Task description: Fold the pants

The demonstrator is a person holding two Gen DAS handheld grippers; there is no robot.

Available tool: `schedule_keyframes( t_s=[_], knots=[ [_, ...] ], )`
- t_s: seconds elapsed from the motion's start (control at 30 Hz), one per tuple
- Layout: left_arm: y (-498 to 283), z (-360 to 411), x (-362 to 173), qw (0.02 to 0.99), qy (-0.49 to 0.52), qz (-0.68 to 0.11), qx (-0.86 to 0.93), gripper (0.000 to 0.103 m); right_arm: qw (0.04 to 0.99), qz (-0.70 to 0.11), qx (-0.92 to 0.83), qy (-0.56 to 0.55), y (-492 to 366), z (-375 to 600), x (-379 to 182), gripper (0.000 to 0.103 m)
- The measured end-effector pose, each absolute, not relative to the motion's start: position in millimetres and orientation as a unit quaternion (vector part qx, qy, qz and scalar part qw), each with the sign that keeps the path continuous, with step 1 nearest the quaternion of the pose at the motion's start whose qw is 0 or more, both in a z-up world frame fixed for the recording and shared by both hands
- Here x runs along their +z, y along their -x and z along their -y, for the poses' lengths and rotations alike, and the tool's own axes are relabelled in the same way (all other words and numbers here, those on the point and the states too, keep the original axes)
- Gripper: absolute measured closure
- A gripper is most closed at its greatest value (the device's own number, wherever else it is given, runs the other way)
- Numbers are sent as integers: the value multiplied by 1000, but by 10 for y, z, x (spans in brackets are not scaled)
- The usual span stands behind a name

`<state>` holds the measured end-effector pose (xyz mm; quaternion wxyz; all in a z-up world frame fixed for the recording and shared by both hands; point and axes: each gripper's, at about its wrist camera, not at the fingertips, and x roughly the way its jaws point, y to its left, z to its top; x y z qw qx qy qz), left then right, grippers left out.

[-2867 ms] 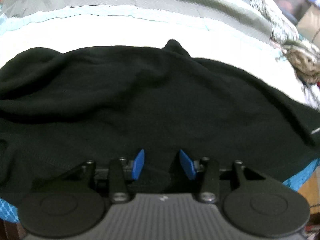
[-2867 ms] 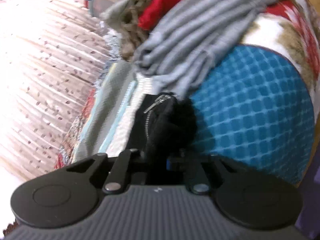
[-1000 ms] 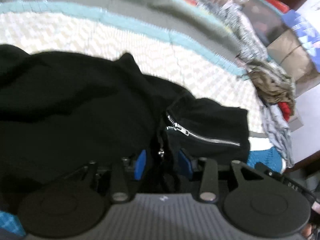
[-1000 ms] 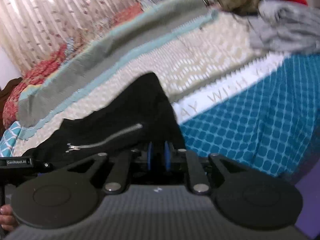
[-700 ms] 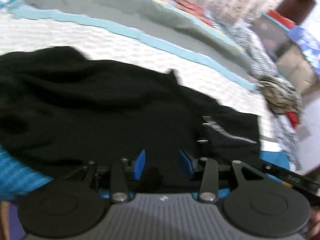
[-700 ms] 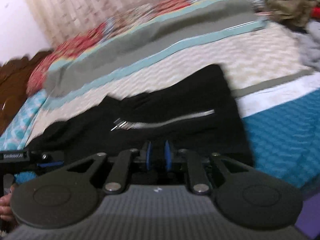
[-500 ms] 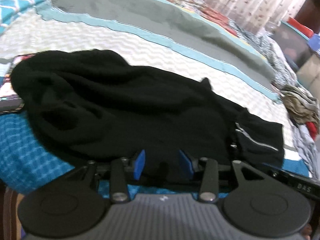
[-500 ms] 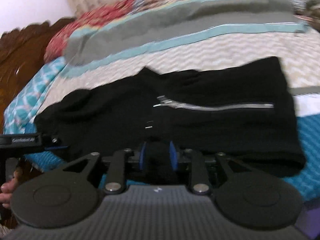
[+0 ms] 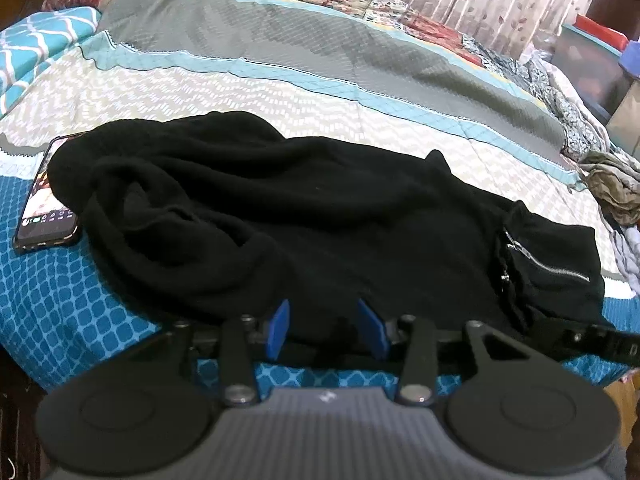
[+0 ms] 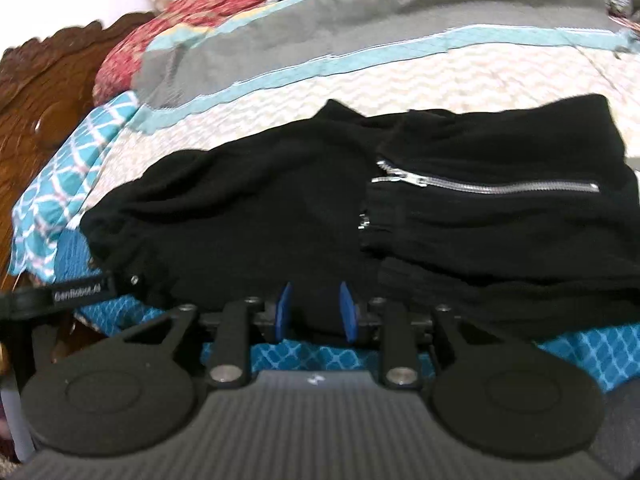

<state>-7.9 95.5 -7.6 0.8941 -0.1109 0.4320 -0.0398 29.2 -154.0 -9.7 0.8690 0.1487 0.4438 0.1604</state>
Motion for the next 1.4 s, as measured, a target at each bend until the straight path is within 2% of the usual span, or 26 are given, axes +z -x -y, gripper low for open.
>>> schedule_keyframes(
  t_s=[0.77,0.9,1.23,1.27,1.3,1.33,1.4],
  knots=[
    [101,-518,-94,892,30,-449,-50,53,855,-454,111,-226,-129,2089,-213,71],
    [104,-446,-96,890,17,-452,-52,51,855,-449,100,-241,-95,2249,-234,66],
    [101,-332,-124,885,-7,-463,-49,36,850,-446,100,-262,-82,2430,-288,63],
    [95,-328,-133,883,-8,-466,-47,33,849,-447,99,-264,-83,2444,-297,62],
    [91,-327,-144,882,-9,-469,-44,22,848,-448,98,-266,-83,2453,-308,62],
    [89,-328,-149,882,-10,-469,-42,16,848,-448,96,-268,-87,2459,-312,62],
    [87,-325,-161,881,-12,-472,-40,14,847,-449,96,-269,-86,2480,-326,61]
  ],
)
